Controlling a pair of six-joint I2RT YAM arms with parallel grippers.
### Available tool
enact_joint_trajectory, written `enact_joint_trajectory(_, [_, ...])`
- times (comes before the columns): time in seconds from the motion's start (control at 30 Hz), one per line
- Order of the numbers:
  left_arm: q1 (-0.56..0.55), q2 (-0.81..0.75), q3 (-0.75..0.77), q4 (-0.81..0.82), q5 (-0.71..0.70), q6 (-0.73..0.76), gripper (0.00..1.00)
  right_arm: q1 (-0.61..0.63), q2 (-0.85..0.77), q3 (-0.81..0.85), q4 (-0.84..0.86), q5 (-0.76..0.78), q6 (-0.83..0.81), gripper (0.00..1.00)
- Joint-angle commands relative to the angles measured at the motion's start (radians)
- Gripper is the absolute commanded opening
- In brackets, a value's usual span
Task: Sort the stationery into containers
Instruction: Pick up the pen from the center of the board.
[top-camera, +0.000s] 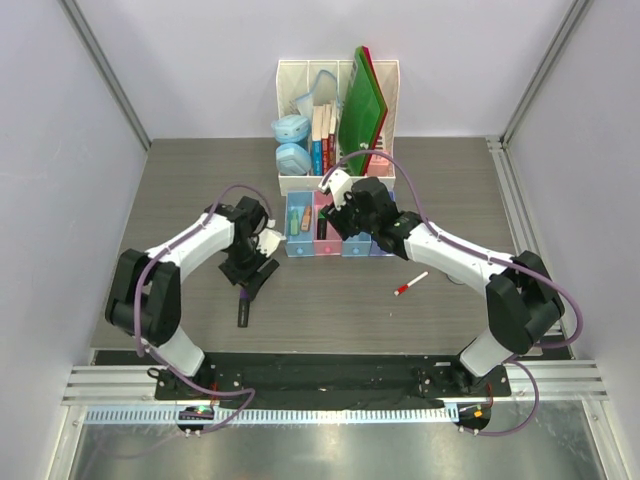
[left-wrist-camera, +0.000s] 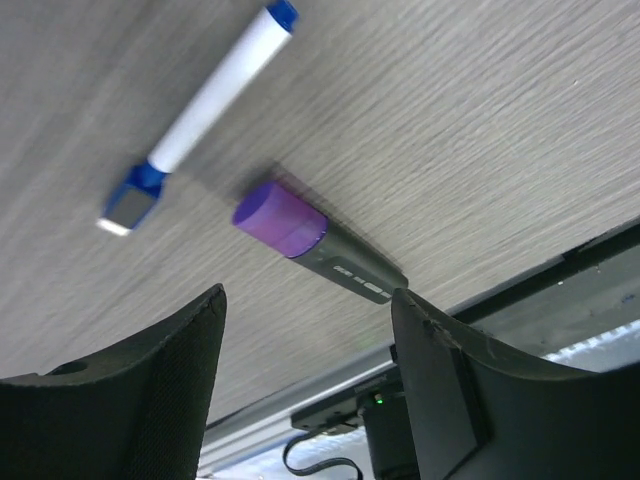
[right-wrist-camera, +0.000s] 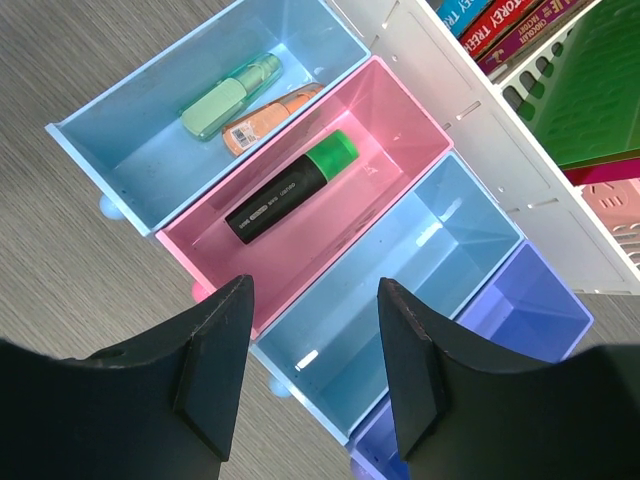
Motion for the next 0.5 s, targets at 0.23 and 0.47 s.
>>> enact_joint_trajectory(0.23, [-0.001,0.108,-0.036,-0.006,0.015,-0.042,0.66,0.006,-0.056,0.006,0.021,0.020,-0.024,0.58])
enact_joint_trajectory(0.47, [-0.001,0.208,-0.001,0.000,-0.017,-0.050,0.65,0.008,-0.061,0.013,0.020,0.020,-0.025,0.58])
